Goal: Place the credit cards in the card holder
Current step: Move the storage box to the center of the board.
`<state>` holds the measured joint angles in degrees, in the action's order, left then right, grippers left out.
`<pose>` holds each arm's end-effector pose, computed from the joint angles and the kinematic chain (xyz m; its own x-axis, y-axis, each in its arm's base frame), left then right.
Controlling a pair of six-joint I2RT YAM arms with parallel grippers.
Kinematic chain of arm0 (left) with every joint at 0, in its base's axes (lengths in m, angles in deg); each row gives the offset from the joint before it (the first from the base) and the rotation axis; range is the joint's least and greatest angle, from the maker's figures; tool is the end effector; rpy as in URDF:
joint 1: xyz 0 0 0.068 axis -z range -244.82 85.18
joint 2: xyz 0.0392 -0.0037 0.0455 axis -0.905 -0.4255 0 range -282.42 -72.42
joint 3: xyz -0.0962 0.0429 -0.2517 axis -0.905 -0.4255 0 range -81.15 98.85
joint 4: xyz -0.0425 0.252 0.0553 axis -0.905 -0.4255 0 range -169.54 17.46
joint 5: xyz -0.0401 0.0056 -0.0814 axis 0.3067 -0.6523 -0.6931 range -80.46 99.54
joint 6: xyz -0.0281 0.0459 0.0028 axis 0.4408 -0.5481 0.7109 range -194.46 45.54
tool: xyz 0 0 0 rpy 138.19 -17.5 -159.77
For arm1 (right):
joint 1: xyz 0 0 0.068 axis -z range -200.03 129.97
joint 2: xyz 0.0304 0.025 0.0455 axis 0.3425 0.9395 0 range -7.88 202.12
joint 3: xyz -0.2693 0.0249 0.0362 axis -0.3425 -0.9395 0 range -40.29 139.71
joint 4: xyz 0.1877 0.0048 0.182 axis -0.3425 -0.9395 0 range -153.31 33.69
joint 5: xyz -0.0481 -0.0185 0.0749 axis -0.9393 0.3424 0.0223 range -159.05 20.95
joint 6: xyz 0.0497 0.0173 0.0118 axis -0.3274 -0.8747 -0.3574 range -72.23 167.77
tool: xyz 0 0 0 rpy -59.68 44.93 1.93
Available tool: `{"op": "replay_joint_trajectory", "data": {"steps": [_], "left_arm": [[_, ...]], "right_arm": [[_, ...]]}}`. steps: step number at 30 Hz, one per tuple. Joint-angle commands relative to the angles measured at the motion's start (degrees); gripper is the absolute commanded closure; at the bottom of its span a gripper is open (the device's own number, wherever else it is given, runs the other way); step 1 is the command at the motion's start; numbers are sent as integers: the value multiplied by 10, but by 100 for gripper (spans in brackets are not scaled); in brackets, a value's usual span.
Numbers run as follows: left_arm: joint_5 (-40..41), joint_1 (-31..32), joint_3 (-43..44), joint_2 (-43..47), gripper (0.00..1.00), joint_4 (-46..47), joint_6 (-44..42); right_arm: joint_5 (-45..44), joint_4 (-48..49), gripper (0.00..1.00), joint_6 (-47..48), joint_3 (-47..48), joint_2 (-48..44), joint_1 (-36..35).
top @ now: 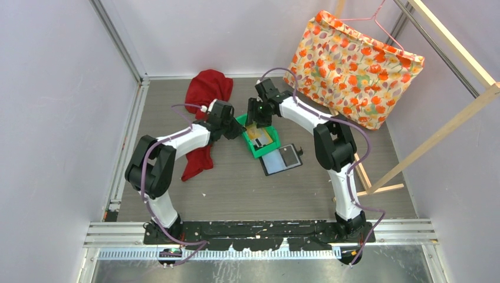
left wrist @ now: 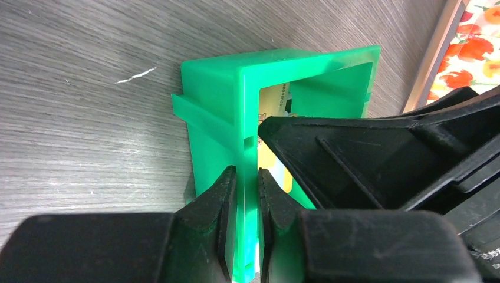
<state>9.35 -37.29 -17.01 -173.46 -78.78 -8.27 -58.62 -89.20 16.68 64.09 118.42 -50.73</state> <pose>0.3391 -0.1770 0.1986 -0.6695 -0.6828 -0.2924 -0.3673 0.6465 -0.6687 0.4171 0.2552 0.2014 -0.9073 0.0518 -0.4172 -0.1441 0.8940 0.4244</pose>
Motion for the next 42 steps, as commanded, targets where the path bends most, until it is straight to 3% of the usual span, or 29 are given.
{"op": "replay_joint_trajectory", "data": {"steps": [1, 8, 18, 24, 42], "left_arm": [[24, 7, -10, 39, 86, 2, 25], [16, 7, -12, 52, 72, 16, 6], [-36, -7, -55, 116, 64, 59, -85], [-77, -14, -126, 132, 63, 147, -93], [-102, -16, -124, 109, 64, 167, -109]], "right_arm": [[-85, 0, 42, 28, -22, -51, -10], [-137, 10, 38, 54, -59, -77, -27], [-146, 18, 31, 60, -71, -74, -41], [-136, 23, 30, 43, -78, -64, -41], [-131, 28, 25, 16, -99, -55, -45]]}}
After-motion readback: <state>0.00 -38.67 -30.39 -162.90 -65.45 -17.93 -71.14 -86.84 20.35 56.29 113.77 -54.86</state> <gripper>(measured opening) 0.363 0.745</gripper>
